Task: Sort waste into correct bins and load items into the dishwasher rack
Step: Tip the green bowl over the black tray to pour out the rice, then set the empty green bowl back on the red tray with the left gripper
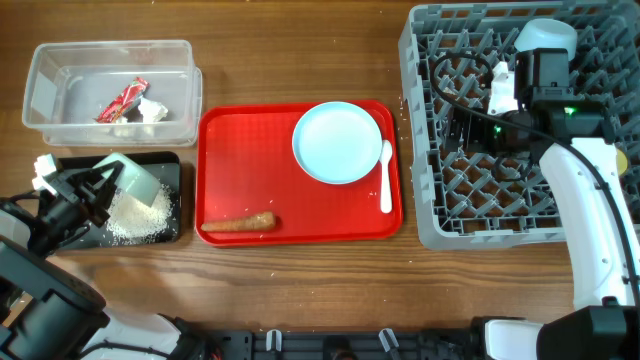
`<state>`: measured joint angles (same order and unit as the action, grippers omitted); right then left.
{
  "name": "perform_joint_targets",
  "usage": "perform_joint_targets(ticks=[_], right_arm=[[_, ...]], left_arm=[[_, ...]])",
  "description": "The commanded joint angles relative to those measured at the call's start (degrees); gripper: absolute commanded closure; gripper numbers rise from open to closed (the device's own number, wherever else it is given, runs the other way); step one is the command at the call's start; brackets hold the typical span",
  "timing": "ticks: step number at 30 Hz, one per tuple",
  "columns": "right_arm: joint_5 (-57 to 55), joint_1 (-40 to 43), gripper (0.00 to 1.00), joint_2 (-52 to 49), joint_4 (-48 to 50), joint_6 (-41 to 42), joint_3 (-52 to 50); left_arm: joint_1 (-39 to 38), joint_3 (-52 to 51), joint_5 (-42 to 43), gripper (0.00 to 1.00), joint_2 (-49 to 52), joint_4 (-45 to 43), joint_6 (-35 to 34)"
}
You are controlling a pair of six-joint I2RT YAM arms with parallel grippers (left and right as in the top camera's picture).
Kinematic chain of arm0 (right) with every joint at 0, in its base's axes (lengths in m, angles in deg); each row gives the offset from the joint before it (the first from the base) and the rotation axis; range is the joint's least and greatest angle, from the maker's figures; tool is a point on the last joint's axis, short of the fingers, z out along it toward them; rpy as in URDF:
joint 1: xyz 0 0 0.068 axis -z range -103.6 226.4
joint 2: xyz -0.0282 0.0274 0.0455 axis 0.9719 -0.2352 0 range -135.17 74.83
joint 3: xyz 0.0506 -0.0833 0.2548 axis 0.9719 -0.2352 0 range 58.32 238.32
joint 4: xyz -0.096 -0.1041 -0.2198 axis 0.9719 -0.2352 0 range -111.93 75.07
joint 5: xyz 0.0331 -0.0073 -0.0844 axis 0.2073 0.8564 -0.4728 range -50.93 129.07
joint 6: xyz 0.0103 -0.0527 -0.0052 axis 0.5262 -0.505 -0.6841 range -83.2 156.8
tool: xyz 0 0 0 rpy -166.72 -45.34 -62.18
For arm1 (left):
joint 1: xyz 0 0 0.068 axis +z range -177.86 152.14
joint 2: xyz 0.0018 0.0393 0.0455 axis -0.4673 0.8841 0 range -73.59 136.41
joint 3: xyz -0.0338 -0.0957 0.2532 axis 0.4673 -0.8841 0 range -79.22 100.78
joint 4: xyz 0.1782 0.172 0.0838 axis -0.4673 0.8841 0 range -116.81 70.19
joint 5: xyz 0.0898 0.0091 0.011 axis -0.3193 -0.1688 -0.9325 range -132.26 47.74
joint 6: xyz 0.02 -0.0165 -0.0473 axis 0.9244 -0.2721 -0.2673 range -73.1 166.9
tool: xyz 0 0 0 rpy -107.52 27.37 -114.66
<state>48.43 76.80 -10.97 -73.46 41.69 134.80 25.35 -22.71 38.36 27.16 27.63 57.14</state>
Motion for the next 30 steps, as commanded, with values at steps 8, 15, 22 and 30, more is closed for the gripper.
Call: perform_joint_targets(ticks=[8, 15, 22, 30], right_arm=[[-0.76, -0.07, 0.00, 0.68, -0.26, -0.39, 0.07], [-0.74, -0.07, 0.00, 0.68, -0.35, -0.26, 0.07], [-0.70, -0.07, 0.00, 0.68, -0.83, -0.28, 0.07], [1.60, -0.07, 0.00, 0.68, -0.94, -0.48, 0.07]], left_arm=[[-5.90, -0.04, -3.98, 0.96, -1.95, 12.59, 11.21], [-22.05, 0.09, -7.48, 0.96, -7.13, 11.87, 14.56], [-44.04, 0.07, -37.79, 0.96, -7.10, -8.46, -8.09], [-62.88, 0.07, -64.02, 0.96, -6.99, -21.42, -20.15]])
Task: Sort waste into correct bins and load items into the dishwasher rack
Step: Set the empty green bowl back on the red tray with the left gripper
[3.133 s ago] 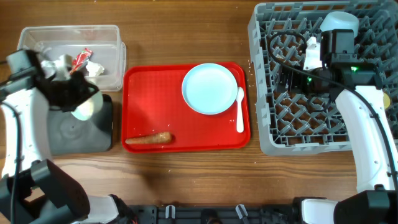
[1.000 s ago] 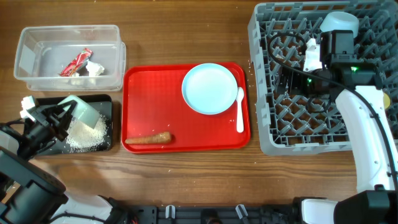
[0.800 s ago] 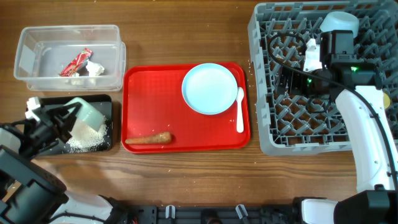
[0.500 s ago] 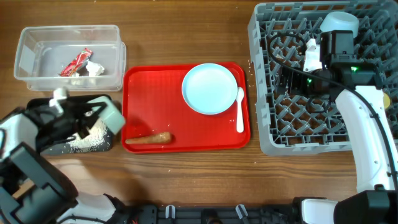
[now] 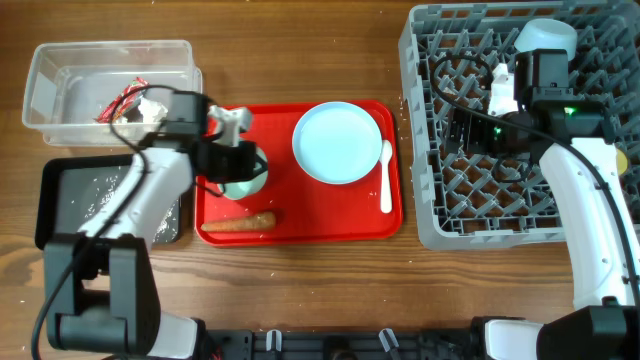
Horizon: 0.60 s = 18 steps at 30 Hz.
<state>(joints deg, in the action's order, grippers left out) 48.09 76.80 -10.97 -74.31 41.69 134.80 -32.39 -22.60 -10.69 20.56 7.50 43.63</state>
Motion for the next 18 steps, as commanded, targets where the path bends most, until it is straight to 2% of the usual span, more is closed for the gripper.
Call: perform_joint_targets(ticks=[1, 2, 3, 4, 5, 6, 8, 12, 18], right_arm=[[2.91, -0.07, 0.00, 0.68, -0.04, -0.79, 0.07], [3.98, -0.07, 0.00, 0.68, 0.04, -1.51, 0.07], [4.92, -0.07, 0.00, 0.68, 0.20, -1.92, 0.07], [5.09, -0.09, 0.00, 0.68, 0.24, -1.95, 0.07], [5.07, -0.15, 0.00, 0.68, 0.28, -2.05, 0.07], [5.11, -0.26, 0.00, 0.68, 0.35, -2.62, 0.07], [5.27, -1.07, 0.01, 0.68, 0.87, -3.67, 0.07], [5.22, -4.35, 0.01, 0.68, 2.51, -4.94, 2.19], [2.23, -12.52, 0.02, 0.61, 4.46, -4.74, 10.73]], left_arm=[[-6.32, -0.04, -16.57, 0.95, -0.39, -1.31, -6.64], [-7.45, -0.04, -18.10, 0.93, -0.39, -1.11, -6.64], [-8.26, -0.04, -18.64, 0.76, -0.39, -0.94, -6.62], [-8.70, -0.04, -18.60, 0.66, -0.39, -0.81, -6.64], [-8.76, -0.04, -18.60, 0.66, -0.42, -0.68, -6.64], [-8.74, -0.04, -18.56, 0.62, -0.42, -0.55, -6.67], [-8.50, 0.09, -18.49, 0.33, -0.57, 0.00, -6.64], [-7.67, 2.49, -18.12, 0.26, -3.08, 4.50, -6.64], [-4.20, 4.15, -18.16, 0.14, -14.08, 9.77, -7.78]])
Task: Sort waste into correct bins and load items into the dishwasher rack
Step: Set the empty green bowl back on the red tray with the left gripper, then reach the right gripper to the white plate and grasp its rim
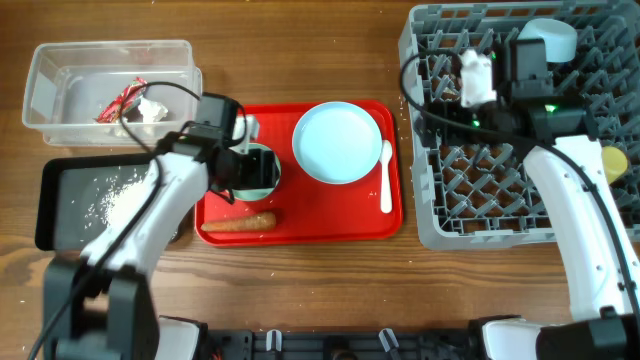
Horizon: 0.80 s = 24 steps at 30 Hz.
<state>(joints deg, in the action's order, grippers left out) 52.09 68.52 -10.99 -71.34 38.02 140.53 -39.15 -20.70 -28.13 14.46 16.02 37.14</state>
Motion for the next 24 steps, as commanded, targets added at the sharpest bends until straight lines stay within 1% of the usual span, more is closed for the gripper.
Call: perform_joint_targets(ticks=[1, 3, 5, 6, 11, 18, 24], right_arm=[[-4.31, -6.43, 0.02, 0.63, 2.93, -1.05, 5.11], [-7.21, -9.16, 0.02, -0.31, 4.22, -1.03, 5.11], [-8.15, -11.28, 0.02, -2.36, 4.87, -0.98, 5.09], [-8.79, -12.11, 0.03, -4.55, 5.44, -0.17, 5.09], [-8.79, -13.90, 0.10, -13.22, 9.38, 2.45, 5.09], [-11.69, -14.47, 0.10, -23.91, 12.44, 5.42, 5.09], [-11.74, -14.45, 0.10, -27.50, 14.08, 6.49, 5.07]], left_arm=[[4.22, 2.25, -0.74, 0.11, -10.99, 2.08, -1.66], [7.54, 2.25, -0.72, 0.04, -15.39, 3.54, -3.02], [10.91, 2.25, -0.74, 0.03, -18.43, 4.87, -3.17], [13.88, 2.25, -0.74, 0.02, -19.91, 5.68, -3.17], [20.09, 2.25, -0.70, 0.01, -19.65, 7.17, -3.15], [21.49, 2.23, -0.70, 0.01, -15.43, 7.26, -3.15], [21.49, 2.23, -0.72, 0.01, -11.67, 7.65, -3.15]])
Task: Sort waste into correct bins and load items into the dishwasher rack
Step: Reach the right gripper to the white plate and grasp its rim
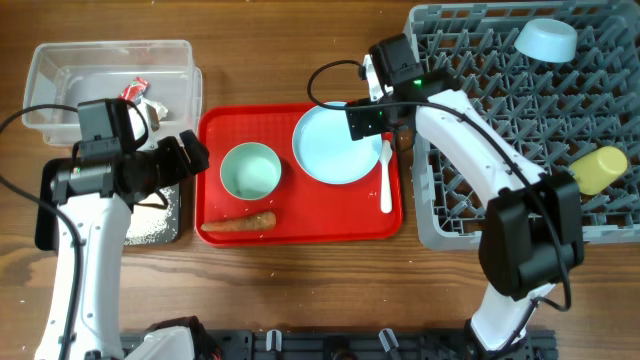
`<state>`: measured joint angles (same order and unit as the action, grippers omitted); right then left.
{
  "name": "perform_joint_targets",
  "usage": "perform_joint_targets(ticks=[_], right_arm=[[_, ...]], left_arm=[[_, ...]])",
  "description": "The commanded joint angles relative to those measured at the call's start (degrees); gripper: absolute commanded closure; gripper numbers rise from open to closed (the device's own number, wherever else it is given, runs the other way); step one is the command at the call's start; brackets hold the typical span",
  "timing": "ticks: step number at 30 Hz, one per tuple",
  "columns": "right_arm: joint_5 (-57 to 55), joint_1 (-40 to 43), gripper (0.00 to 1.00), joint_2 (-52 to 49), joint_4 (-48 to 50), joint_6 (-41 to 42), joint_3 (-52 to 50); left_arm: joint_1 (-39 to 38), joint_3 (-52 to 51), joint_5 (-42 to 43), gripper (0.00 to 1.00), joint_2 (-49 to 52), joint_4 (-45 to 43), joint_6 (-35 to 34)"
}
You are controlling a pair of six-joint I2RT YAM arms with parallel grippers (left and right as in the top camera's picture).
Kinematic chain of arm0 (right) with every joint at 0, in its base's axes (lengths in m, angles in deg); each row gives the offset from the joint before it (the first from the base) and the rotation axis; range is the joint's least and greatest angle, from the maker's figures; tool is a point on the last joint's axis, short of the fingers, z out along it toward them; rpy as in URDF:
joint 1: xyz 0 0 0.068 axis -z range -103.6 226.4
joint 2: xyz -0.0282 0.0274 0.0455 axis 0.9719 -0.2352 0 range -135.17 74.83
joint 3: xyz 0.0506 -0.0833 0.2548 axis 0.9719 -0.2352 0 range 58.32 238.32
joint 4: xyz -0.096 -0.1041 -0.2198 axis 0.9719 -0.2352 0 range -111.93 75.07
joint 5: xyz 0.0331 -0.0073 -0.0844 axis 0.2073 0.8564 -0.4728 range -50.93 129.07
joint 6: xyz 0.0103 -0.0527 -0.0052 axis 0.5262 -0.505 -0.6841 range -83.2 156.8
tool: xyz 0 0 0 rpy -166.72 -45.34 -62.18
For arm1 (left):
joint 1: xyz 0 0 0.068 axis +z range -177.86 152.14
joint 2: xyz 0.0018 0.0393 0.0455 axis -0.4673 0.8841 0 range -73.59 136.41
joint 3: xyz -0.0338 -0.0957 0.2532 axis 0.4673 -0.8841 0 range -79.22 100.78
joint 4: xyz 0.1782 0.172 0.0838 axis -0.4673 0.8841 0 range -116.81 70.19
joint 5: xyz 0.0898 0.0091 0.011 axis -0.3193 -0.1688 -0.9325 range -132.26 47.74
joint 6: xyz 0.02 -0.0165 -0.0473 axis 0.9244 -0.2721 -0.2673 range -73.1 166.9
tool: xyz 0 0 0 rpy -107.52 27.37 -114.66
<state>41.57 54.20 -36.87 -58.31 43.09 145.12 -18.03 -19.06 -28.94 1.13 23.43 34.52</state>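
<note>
A green cup (250, 170) stands upright and alone on the red tray (300, 232), left of the light blue plate (335, 145). A white spoon (386, 180) lies along the plate's right side, and a carrot (238, 222) lies at the tray's front left. My left gripper (190, 152) is open at the tray's left edge, apart from the cup. My right gripper (378, 118) hovers over the plate's right rim near the spoon's upper end and looks open with nothing in it.
A clear bin (60, 60) with wrappers sits at the back left. In front of it is a black tray (45, 215) holding white rice. The grey dishwasher rack (430, 225) on the right holds a blue bowl (546, 40) and a yellow cup (598, 170).
My left gripper has let go of the green cup and drawn back to the left. My right arm has left the rack and now reaches over the plate's right rim.
My left gripper held the cup tipped over the black tray, with rice in it. Then it held the cup over the red tray's left part, then upright on the tray. Now the cup stands free. My right arm stayed over the rack until now.
</note>
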Motion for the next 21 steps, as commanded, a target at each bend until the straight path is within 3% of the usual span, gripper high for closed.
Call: perform_joint_targets(ticks=[1, 14, 21], right_arm=[[-1.20, -0.17, 0.10, -2.45, 1.40, 1.79, 0.48], [-1.05, -0.09, 0.11, -9.73, 1.88, 4.33, -0.24], [0.13, -0.44, 0.29, -11.85, 2.21, 5.86, -0.26]], left_arm=[[0.37, 0.59, 0.11, 0.01, 2.23, 0.24, -0.52], [0.37, 0.59, 0.09, 0.01, 2.99, 0.68, -0.50], [0.37, 0.59, 0.09, 0.01, 2.99, 0.68, -0.52]])
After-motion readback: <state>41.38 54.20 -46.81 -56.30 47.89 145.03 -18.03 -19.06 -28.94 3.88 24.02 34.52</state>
